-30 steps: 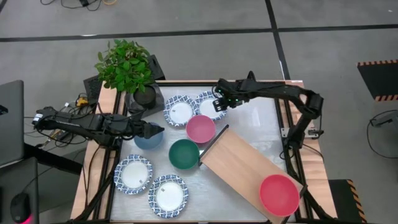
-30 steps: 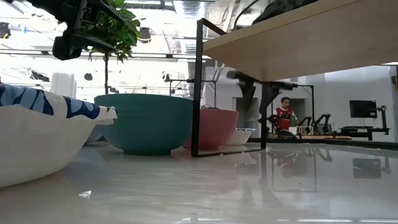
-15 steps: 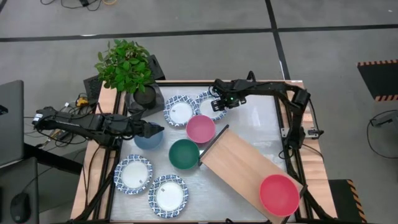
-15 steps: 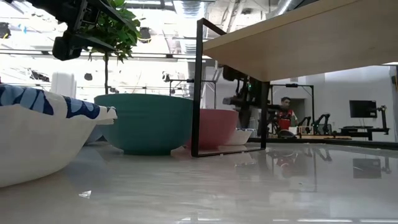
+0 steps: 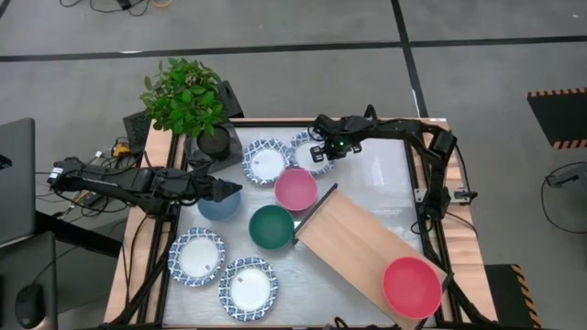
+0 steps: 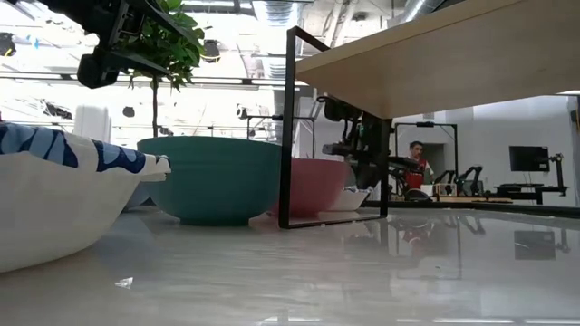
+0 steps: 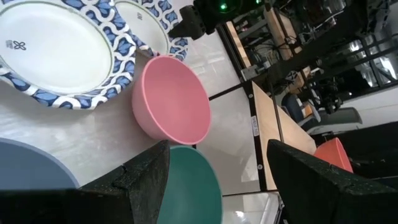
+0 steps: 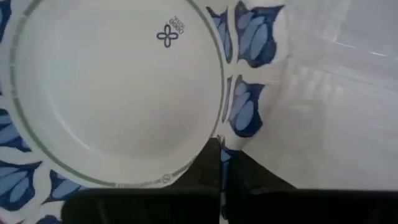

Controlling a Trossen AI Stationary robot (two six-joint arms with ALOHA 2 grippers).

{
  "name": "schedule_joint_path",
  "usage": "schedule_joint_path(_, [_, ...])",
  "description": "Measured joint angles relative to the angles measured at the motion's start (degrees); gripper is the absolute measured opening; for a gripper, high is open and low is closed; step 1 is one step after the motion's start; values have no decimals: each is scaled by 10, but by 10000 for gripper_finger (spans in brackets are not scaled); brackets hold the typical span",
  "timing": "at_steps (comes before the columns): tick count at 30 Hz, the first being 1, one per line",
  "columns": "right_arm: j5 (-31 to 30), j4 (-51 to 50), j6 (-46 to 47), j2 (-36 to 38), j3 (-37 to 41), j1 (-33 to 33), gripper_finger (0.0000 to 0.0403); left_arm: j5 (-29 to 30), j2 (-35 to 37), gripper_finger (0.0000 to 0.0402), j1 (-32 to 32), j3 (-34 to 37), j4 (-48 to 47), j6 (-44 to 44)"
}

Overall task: Place and stack bowls onto a shelf
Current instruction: Put the white patterned bowl on the shelf

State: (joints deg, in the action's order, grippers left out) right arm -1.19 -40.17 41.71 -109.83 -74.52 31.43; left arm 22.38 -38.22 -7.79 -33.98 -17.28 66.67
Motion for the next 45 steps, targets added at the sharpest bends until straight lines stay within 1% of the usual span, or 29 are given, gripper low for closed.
schedule_joint_path(3, [0, -10, 5, 13, 0, 7, 25, 5, 0, 254, 0, 0, 0, -2])
schedule_joint_path(6, [-3, -28, 4, 36, 0, 19, 22, 8, 0, 254, 0, 0, -1, -4])
schedule_joint_path(10, [-4, -42, 3, 82, 1, 34, 21, 10, 0, 254, 0, 0, 0, -11])
schedule_joint_path(19, [-2, -45, -5, 238, 1, 58, 21, 15, 0, 254, 0, 0, 0, -11])
schedule_joint_path(24, [44, -48, -45, 337, 0, 35, 22, 10, 0, 254, 0, 0, 0, -10])
schedule_joint_path(28, [99, -69, -71, 407, 0, -11, 23, 8, 0, 254, 0, 0, 0, -7])
schedule_joint_path(31, [133, -111, -91, 449, 0, -64, 23, 8, 0, 254, 0, 0, 0, -5])
schedule_joint_path(33, [143, -148, -92, 469, 0, -107, 23, 8, 0, 254, 0, 0, 0, -5])
schedule_joint_path(38, [145, -232, -54, 504, 0, -214, 24, 8, 0, 254, 0, 0, 0, -5])
schedule_joint_path(42, [134, -258, -11, 501, 0, -292, 24, 8, 0, 254, 0, 0, 0, -5])
schedule_joint_path(45, [131, -269, 6, 491, 0, -337, 24, 8, 0, 254, 0, 0, 0, -5])
